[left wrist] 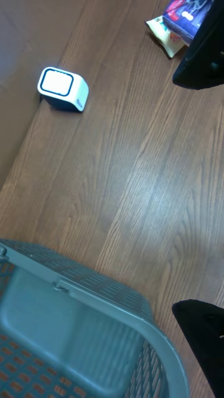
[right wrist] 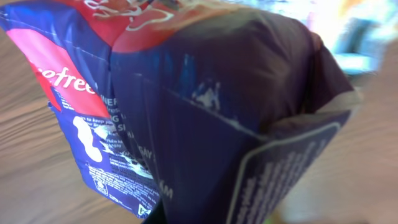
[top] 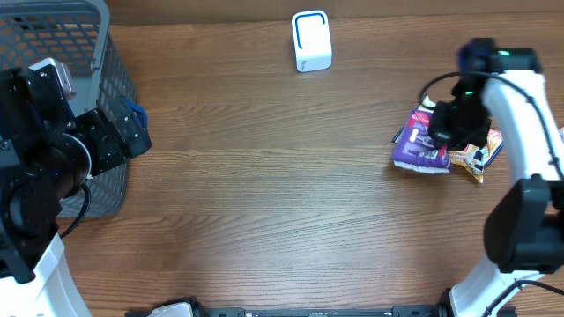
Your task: Scan the item barcode
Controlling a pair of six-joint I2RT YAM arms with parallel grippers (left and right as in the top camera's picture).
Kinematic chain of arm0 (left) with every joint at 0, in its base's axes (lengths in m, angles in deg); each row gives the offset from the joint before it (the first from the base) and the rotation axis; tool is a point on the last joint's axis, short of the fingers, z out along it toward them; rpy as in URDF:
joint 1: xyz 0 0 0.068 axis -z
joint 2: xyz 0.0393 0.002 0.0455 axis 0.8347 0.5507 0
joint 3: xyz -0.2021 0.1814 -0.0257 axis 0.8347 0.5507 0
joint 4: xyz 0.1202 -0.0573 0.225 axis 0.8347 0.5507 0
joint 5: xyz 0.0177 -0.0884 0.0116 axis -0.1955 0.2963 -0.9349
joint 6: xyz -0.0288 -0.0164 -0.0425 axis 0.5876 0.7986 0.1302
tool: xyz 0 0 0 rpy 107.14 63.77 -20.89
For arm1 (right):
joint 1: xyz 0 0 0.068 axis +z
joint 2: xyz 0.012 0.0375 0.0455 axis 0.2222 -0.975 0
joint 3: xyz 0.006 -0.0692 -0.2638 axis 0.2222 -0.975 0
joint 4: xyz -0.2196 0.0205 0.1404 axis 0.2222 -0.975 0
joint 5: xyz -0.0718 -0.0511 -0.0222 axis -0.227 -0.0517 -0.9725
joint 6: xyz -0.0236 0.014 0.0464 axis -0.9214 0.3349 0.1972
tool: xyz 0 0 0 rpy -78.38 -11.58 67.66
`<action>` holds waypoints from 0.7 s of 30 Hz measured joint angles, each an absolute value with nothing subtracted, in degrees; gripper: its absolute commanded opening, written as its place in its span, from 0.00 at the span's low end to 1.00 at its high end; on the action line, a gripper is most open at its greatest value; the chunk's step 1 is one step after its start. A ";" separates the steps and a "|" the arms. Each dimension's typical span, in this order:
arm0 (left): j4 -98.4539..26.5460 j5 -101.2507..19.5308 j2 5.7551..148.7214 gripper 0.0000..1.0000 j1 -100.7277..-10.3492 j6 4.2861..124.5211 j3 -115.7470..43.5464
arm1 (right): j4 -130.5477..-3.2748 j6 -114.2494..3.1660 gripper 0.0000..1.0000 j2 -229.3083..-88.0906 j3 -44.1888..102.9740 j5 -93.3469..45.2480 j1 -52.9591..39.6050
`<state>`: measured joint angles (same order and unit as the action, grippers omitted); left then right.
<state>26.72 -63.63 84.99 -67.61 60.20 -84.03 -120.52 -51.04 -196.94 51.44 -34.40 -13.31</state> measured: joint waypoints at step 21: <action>26.72 -63.63 84.99 1.00 -67.61 60.20 -84.03 | -124.01 -21.29 0.27 -202.88 44.97 -64.04 25.57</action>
<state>26.72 -63.63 84.99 -67.61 60.20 -84.03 -124.01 -21.29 -202.88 44.97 -64.04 25.57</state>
